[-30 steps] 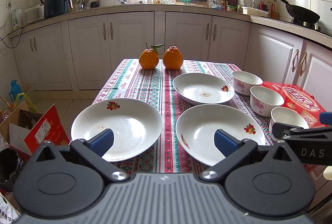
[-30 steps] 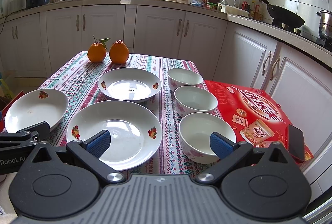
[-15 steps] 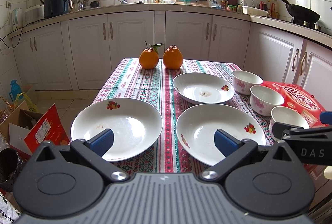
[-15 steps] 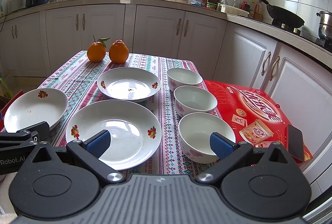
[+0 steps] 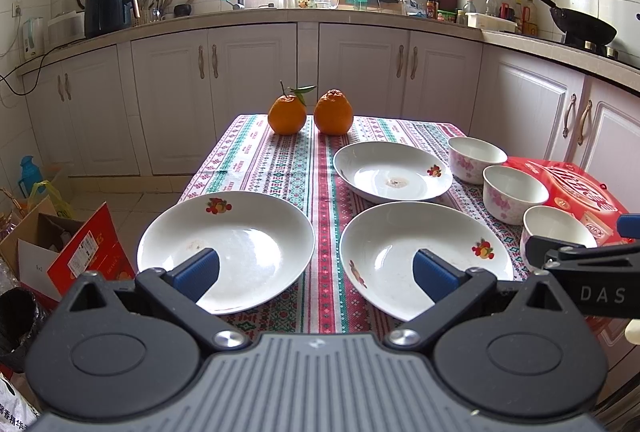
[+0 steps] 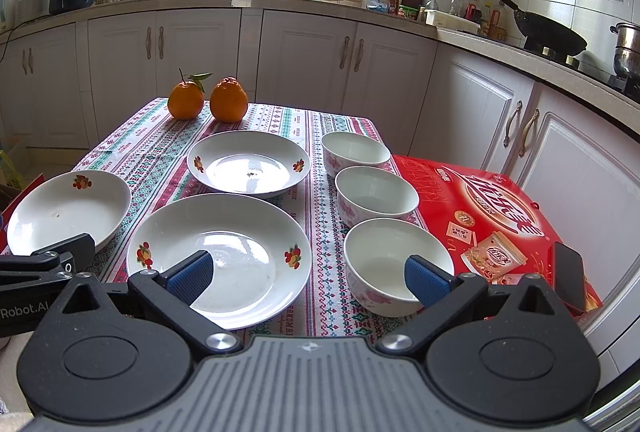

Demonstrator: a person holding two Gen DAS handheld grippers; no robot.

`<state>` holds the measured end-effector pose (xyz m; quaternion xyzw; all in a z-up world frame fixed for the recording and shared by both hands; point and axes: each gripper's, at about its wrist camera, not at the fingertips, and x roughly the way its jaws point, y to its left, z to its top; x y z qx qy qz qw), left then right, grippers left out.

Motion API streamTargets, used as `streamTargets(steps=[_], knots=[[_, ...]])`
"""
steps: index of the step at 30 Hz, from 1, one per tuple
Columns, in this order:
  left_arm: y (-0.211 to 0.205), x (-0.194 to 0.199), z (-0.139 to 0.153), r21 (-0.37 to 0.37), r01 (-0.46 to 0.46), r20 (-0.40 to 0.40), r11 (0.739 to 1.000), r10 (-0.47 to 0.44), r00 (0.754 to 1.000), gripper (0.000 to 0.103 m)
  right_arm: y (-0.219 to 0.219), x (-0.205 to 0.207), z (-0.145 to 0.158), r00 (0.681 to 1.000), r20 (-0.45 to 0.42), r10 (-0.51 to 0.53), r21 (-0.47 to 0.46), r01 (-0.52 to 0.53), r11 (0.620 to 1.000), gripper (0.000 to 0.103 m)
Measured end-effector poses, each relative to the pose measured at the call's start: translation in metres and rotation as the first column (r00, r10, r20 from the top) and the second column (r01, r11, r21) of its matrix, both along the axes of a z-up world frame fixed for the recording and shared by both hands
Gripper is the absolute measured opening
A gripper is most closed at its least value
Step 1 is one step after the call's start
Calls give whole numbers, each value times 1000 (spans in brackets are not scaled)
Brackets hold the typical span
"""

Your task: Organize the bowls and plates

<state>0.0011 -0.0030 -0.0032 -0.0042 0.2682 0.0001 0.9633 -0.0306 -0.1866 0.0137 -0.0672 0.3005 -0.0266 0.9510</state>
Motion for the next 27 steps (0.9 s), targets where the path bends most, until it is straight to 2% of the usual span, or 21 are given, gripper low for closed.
streamTargets(steps=[10,13,17,20,22,25,27], knots=[[10,6,4,-3,24,15,1000,-24,1000,102,4,11,6,998,8,58,2,-58,998,103],[19,8,5,5,25,29,1000,-25,999,102,4,18,12,995,34,94,4,-94,996,103],[37,14,3,20,20,35,1000,-20,999,102,5,31,27,978,113,174,9,-176,984,103],[54,18,-1,37,23,29,999,-24,999,102,3,44,37,948,177,265,60,-279,959,103],[70,19,-6,13,47,21,999,-48,999,102,5,58,41,924,184,336,92,-357,930,103],[96,19,-14,-68,83,-14,994,-84,996,102,17,87,40,907,126,403,146,-419,896,103],[110,19,-22,-103,101,-39,990,-106,994,102,25,105,35,883,74,464,191,-469,862,103]])
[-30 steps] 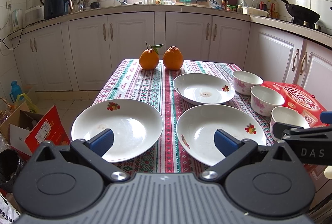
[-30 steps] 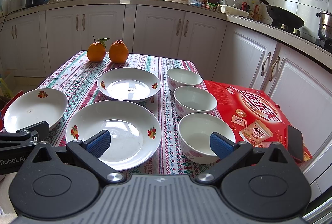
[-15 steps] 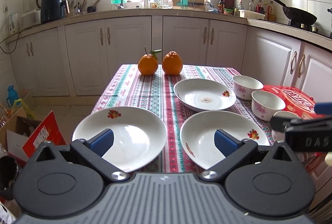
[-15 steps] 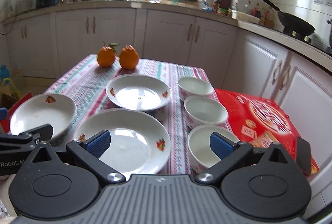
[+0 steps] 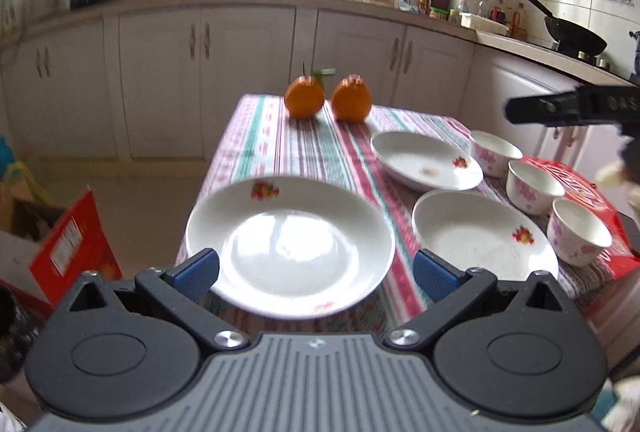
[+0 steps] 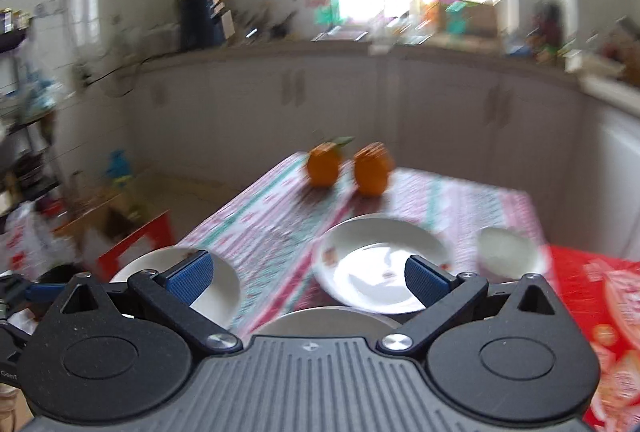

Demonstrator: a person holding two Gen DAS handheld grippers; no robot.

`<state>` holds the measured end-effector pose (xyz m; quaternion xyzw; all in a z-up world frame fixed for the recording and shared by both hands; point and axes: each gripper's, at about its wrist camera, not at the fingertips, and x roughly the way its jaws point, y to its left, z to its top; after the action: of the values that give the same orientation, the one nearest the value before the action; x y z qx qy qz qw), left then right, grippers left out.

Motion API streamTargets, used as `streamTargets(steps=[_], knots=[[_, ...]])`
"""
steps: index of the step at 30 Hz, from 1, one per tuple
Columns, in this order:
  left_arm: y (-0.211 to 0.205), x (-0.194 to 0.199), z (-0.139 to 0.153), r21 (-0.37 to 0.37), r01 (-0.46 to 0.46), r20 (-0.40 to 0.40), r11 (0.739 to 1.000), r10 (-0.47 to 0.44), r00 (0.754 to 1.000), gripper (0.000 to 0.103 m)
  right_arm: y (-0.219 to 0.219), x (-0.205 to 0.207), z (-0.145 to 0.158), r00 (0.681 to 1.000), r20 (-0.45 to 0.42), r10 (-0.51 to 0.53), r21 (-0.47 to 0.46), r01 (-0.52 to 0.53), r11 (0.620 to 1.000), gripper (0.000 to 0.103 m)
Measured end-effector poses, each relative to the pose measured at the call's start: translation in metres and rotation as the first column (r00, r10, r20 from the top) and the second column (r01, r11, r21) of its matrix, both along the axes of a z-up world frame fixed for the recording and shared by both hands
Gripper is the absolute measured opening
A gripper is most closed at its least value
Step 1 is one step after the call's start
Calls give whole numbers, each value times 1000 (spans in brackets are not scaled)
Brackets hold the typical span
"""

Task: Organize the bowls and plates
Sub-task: 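Move the right gripper to a white plate's rim and close on it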

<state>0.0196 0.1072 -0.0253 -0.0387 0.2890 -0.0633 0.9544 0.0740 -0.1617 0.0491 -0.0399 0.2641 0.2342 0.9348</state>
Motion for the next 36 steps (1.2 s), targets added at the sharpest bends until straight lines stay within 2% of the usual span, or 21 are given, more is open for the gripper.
streamTargets(steps=[2,8,13,19,22,24,25,30,33,36], knots=[[10,0,-9,-4,2,-28,1000,-2,1000,102,11,15,-7,998,-33,53,0,-53,999,103],[22,11,-34,63,23,-95,998,-17,995,102,55,51,-29,971,-119,208,-78,-218,973,103],[24,24,-42,85,85,-123,993,-74,990,102,88,86,-55,924,-222,312,-136,-346,928,103],[26,36,-49,87,132,-153,988,-117,981,102,115,124,-75,853,-350,387,-82,-439,895,102],[27,39,-50,82,150,-157,985,-136,978,102,125,142,-89,821,-413,396,-59,-457,887,92],[28,41,-50,85,158,-164,984,-142,976,102,131,154,-98,797,-457,395,-36,-460,887,80],[28,41,-51,83,160,-166,984,-145,975,102,132,159,-102,784,-476,398,-21,-463,886,78],[30,44,-51,73,178,-175,981,-163,971,99,138,172,-117,743,-523,418,20,-480,877,56],[31,46,-51,61,191,-185,980,-177,967,95,139,173,-120,720,-538,438,51,-490,870,52],[30,48,-50,71,205,-186,976,-189,964,95,140,174,-120,714,-539,446,61,-496,866,52]])
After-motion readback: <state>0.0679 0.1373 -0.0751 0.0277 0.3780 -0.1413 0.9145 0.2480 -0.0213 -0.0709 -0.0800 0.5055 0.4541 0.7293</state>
